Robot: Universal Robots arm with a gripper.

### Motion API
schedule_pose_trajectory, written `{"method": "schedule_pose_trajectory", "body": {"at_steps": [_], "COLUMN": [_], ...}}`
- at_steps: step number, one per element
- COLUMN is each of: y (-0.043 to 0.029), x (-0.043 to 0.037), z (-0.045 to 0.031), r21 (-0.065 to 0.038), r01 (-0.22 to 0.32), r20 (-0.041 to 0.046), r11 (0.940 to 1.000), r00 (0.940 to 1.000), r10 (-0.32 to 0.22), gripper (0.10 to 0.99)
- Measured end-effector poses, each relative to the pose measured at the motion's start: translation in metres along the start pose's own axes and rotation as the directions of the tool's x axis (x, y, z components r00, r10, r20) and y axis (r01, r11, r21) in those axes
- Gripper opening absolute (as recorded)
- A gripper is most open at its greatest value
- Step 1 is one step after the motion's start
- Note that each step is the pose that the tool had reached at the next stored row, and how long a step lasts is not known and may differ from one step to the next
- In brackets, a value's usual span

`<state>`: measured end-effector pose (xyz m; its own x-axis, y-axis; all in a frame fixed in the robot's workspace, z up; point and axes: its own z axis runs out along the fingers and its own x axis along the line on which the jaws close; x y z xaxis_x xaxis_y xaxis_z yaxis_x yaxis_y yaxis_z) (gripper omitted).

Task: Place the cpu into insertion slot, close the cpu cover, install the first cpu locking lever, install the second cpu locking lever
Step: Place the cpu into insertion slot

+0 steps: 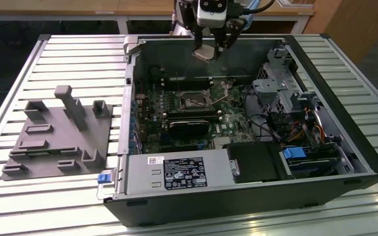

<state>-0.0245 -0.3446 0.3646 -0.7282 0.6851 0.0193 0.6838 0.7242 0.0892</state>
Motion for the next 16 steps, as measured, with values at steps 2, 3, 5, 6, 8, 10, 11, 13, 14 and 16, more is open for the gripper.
{"method": "schedule_pose_trajectory", "body": {"at_steps": [2, 3, 5, 6, 8, 10, 11, 13, 14, 16], "y": [0.0000, 0.0000, 0.0000, 0.0000, -0.0001, -0.0001, -0.0001, -0.0001, -0.0001, -0.0001], "x": [0.0000, 0.0000, 0.0000, 0.0000, 0.0000, 0.0000, 0.0000, 0.0000, 0.0000, 0.0000], "z": [0.0002, 0.0003, 0.0004, 0.0005, 0.0006, 0.0007, 0.0008, 0.0009, 0.0009, 0.0010], "r21": [0.000, -0.001, -0.001, -0.001, -0.002, -0.002, -0.003, -0.003, -0.003, -0.004], "r01": [-0.020, -0.030, -0.049, -0.058, -0.076, -0.095, -0.103, -0.122, -0.131, -0.150], "r20": [0.0018, 0.0027, 0.0044, 0.0051, 0.0068, 0.0083, 0.0091, 0.0107, 0.0115, 0.0132], "r11": [0.9998, 0.9995, 0.9988, 0.9983, 0.9971, 0.9955, 0.9946, 0.9925, 0.9914, 0.9887], "r00": [0.9998, 0.9995, 0.9988, 0.9983, 0.9971, 0.9955, 0.9946, 0.9925, 0.9913, 0.9886], "r10": [0.020, 0.030, 0.049, 0.058, 0.076, 0.095, 0.103, 0.122, 0.131, 0.150], "gripper": [0.537, 0.537, 0.537, 0.537, 0.537, 0.537, 0.537, 0.537, 0.537, 0.537]}}
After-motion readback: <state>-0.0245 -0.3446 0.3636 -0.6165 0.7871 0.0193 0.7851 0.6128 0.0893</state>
